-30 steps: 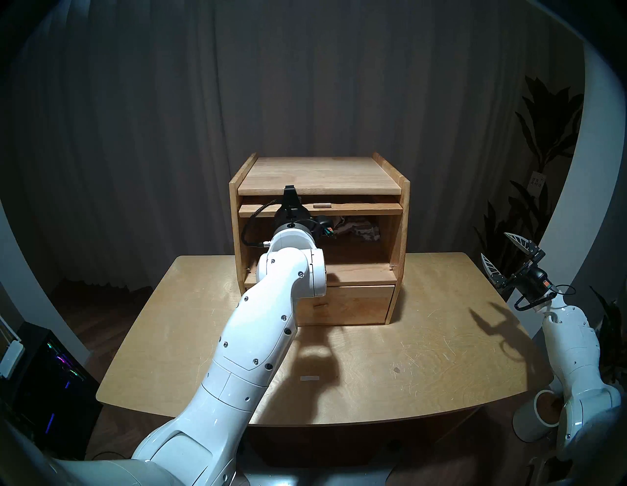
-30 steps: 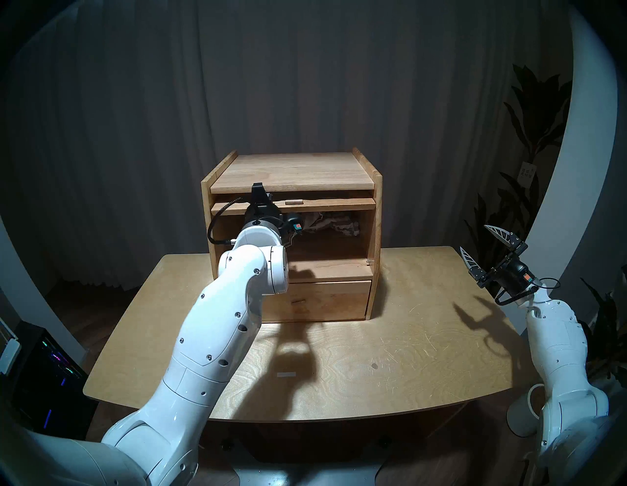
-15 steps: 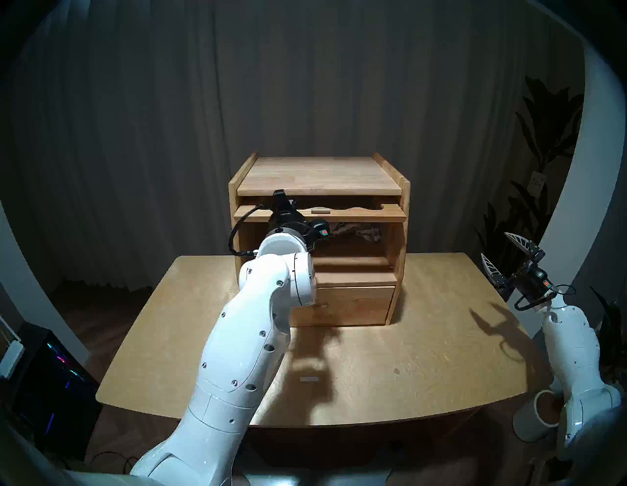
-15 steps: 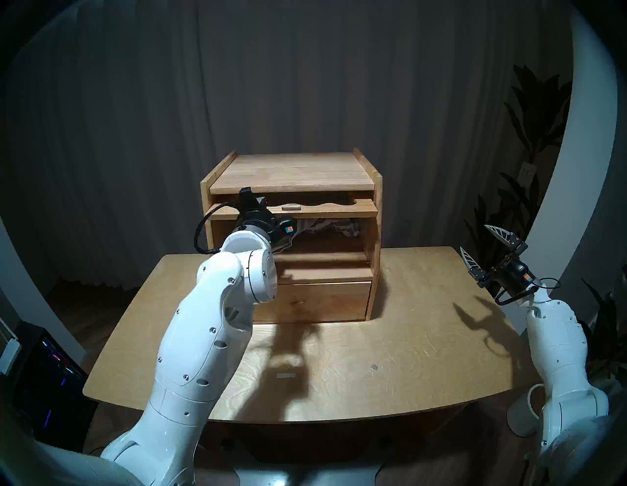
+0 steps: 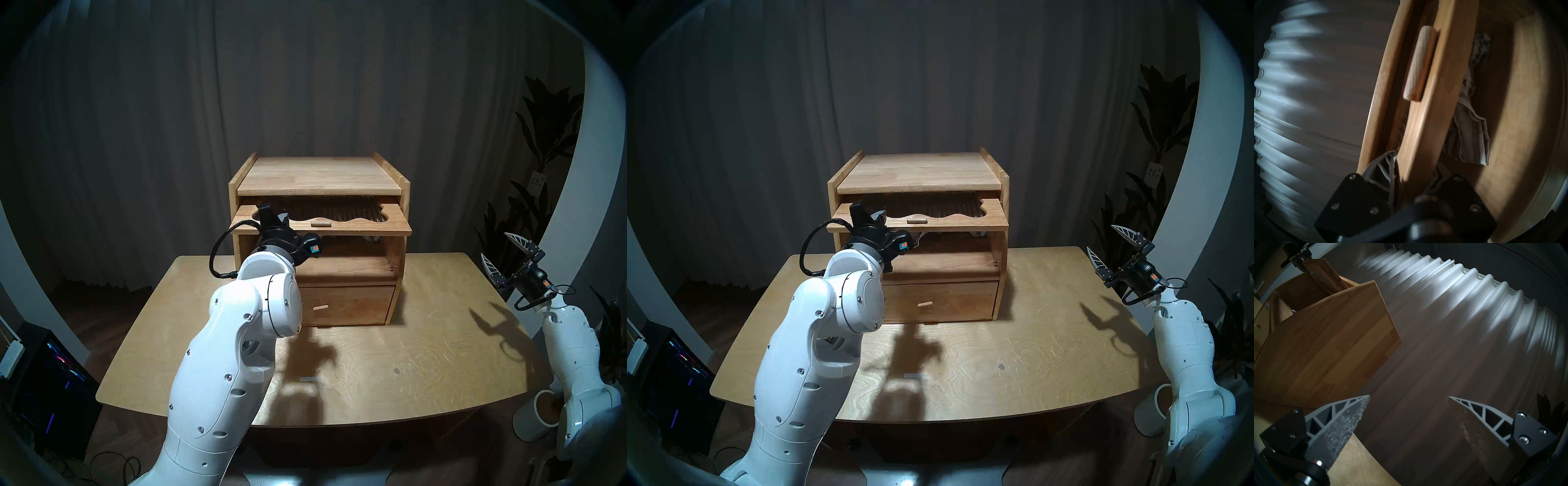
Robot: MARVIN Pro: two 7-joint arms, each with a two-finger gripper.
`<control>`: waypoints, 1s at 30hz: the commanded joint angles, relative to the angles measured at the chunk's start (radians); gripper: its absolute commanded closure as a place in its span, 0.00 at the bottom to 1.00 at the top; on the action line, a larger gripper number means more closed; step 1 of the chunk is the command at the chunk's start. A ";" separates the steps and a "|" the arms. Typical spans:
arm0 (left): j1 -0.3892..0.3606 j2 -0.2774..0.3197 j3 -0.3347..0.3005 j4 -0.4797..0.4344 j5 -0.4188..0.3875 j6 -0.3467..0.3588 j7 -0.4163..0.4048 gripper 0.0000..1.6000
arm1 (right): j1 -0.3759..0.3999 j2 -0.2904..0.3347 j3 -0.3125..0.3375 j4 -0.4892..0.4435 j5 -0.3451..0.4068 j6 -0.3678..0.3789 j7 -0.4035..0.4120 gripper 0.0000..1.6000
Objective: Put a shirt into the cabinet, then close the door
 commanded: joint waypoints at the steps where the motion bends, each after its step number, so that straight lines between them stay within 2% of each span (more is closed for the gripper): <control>1: 0.102 0.033 -0.037 -0.103 -0.018 0.022 -0.002 1.00 | 0.011 0.005 0.002 -0.012 0.006 -0.002 0.039 0.00; 4: 0.148 0.041 -0.039 -0.157 -0.036 0.026 0.010 1.00 | 0.011 0.005 0.003 -0.011 0.007 -0.002 0.043 0.00; 8: 0.175 0.036 -0.032 -0.163 -0.045 0.020 0.040 1.00 | 0.012 0.005 0.004 -0.011 0.009 -0.002 0.047 0.00; 9: 0.163 0.028 -0.018 -0.133 -0.042 0.014 0.088 1.00 | 0.012 0.004 0.004 -0.011 0.009 -0.002 0.049 0.00; 13: 0.144 0.020 -0.002 -0.099 -0.039 0.004 0.144 1.00 | 0.011 0.005 0.003 -0.011 0.008 -0.002 0.045 0.00; 14: 0.136 0.012 0.007 -0.077 -0.041 0.004 0.183 1.00 | 0.011 0.005 0.003 -0.011 0.008 -0.002 0.045 0.00; 16: 0.128 0.008 0.011 -0.069 -0.038 0.004 0.183 1.00 | 0.011 0.005 0.003 -0.011 0.008 -0.002 0.044 0.00; 20: 0.113 -0.002 0.031 -0.041 -0.032 -0.002 0.272 1.00 | 0.011 0.005 0.002 -0.011 0.006 -0.002 0.039 0.00; 24: 0.126 0.025 0.044 -0.056 0.003 -0.020 0.333 1.00 | 0.010 0.005 0.000 -0.011 0.003 -0.002 0.027 0.00; 30: 0.198 0.063 0.063 -0.076 0.031 -0.028 0.430 1.00 | 0.009 0.005 -0.002 -0.011 0.001 -0.002 0.022 0.00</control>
